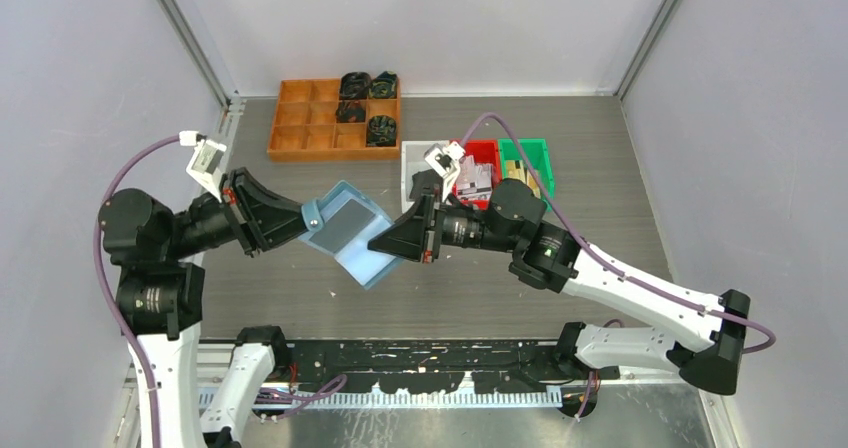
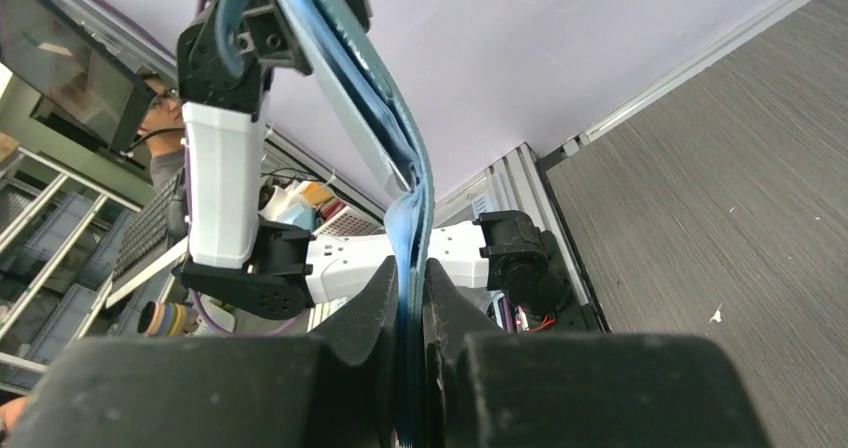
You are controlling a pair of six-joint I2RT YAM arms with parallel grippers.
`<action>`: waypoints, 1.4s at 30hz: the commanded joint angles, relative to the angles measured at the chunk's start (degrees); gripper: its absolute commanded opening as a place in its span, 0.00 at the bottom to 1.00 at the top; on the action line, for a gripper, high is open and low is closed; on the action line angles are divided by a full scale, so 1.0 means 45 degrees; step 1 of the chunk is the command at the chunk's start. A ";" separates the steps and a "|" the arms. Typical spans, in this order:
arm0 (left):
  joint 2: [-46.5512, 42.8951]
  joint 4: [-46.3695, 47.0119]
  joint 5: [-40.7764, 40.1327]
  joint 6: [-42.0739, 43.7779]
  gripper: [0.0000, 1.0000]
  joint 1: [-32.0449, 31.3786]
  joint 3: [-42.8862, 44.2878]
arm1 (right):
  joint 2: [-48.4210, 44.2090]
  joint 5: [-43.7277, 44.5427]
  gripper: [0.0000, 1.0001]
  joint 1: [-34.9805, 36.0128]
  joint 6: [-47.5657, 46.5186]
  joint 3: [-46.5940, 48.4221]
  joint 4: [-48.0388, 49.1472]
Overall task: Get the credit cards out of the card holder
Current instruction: Remove the credit card from the card holder.
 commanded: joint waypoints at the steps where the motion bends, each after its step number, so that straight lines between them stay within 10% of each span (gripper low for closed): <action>1: -0.0334 -0.1249 -0.0307 0.2398 0.00 0.0027 0.0428 | 0.0549 0.0374 0.12 0.0050 0.0485 0.0947 0.0726; 10: -0.1089 -0.2955 -0.2453 0.5692 0.00 0.0039 0.0482 | 0.1125 0.0417 0.04 0.0064 0.0804 0.1350 0.1108; 21: -0.0692 0.0055 -0.0768 0.0166 0.04 0.0018 -0.0926 | 0.1442 0.1612 0.01 0.0071 0.0622 0.1932 0.0636; 30: -0.1239 -0.0907 -0.2493 0.2039 0.05 0.0031 -0.1094 | 0.1261 0.1689 0.01 0.0058 0.0526 0.1805 0.0437; 42: -0.0952 -0.0450 -0.1110 -0.0523 0.15 0.0032 -0.1955 | 0.1466 0.1802 0.01 0.0063 0.0307 0.2054 0.0036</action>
